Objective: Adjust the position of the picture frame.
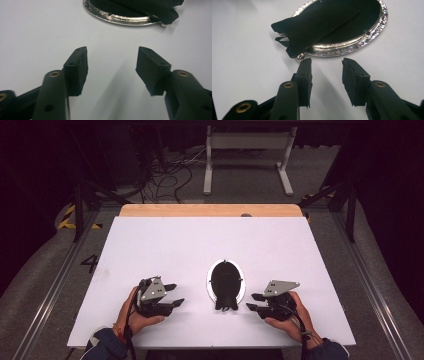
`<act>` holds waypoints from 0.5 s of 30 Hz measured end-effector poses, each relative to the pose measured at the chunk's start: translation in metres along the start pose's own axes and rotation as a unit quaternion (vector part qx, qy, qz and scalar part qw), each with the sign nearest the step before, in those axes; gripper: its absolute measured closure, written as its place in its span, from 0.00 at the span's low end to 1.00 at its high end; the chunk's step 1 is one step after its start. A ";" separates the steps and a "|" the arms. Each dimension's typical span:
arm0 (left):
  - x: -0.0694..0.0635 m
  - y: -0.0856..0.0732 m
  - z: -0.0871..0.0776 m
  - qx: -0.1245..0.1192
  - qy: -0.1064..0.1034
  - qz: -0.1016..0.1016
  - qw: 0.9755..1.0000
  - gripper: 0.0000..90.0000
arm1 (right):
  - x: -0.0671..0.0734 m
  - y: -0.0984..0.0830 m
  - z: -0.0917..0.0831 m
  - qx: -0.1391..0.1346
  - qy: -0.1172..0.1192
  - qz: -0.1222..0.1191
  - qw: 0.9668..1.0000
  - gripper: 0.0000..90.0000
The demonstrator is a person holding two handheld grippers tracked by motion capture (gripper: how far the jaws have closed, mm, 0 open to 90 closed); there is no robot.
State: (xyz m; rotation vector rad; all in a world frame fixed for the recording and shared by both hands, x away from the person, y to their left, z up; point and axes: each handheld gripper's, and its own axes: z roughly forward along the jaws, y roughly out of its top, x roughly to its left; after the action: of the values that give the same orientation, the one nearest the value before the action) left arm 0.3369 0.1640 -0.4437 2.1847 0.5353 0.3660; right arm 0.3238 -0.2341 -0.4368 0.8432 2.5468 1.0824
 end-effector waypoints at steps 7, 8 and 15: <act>-0.005 -0.022 -0.023 -0.008 0.018 -0.034 0.999 0.26 | 0.001 0.004 0.001 0.004 0.006 -0.001 1.000 0.62; -0.005 -0.022 -0.023 -0.008 0.018 -0.034 0.999 0.24 | 0.001 0.004 0.001 0.004 0.006 -0.001 1.000 0.62; -0.008 -0.035 -0.034 -0.002 0.036 -0.049 0.998 0.18 | 0.009 0.007 0.009 0.020 0.010 -0.010 1.000 0.59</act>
State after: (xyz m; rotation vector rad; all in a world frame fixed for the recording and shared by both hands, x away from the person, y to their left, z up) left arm 0.3068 0.2020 -0.4515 2.1379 0.6777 0.3944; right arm 0.3237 -0.2194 -0.4379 0.8187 2.5954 1.0419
